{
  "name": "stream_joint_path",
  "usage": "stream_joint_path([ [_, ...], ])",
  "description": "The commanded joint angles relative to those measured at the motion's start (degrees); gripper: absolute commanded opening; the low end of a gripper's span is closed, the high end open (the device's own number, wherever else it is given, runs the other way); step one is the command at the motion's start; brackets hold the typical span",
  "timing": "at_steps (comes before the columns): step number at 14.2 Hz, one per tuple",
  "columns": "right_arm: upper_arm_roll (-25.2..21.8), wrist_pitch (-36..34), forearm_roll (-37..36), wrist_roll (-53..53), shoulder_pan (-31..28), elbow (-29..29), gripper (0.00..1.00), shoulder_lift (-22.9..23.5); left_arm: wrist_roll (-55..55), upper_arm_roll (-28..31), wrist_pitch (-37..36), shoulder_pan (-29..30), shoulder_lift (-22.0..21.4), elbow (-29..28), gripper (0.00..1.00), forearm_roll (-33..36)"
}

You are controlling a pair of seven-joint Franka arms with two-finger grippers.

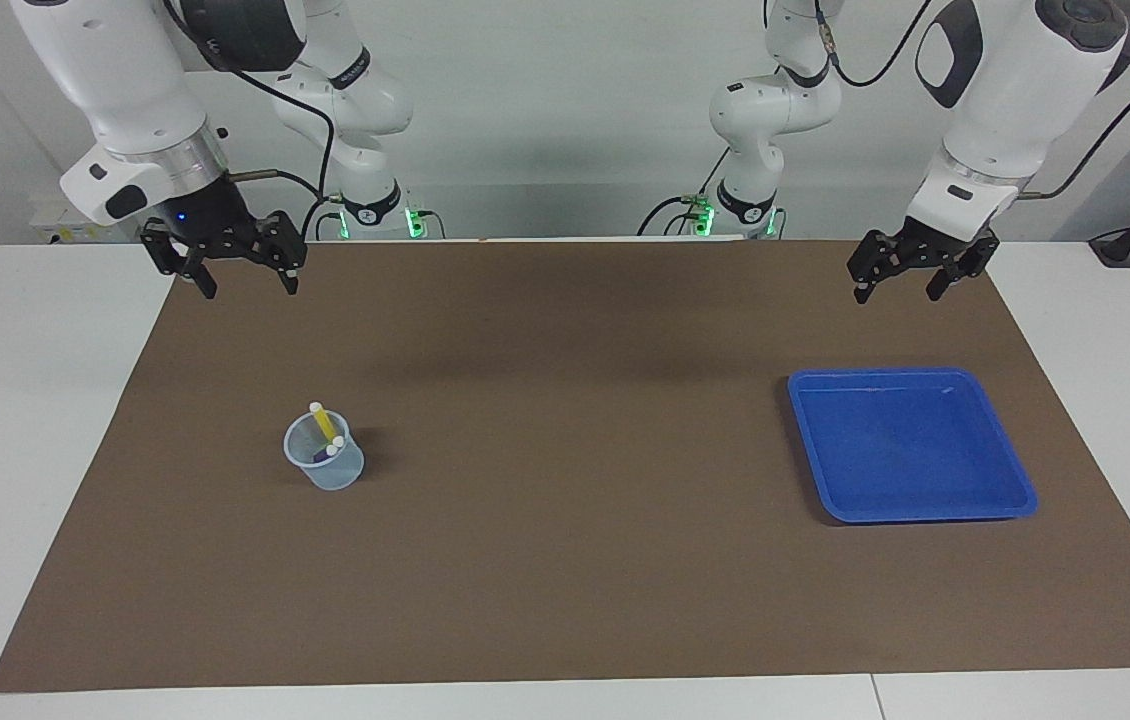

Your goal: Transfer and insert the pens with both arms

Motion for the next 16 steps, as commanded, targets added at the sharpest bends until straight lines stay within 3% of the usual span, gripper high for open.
stream_joint_path([
  [1, -1.52, 0.33, 0.24, 0.04, 0.84, -1.39, 1.00, -1.33, 0.05, 0.20, -0.30, -0.14, -0.92, -0.91, 1.00, 0.95],
  [16, -2.05, 0.15, 0.24, 0.13, -0.47, -1.56, 1.00, -1.33, 0.05, 0.20, -0.30, -0.14, -0.92, -0.91, 1.00, 0.86],
])
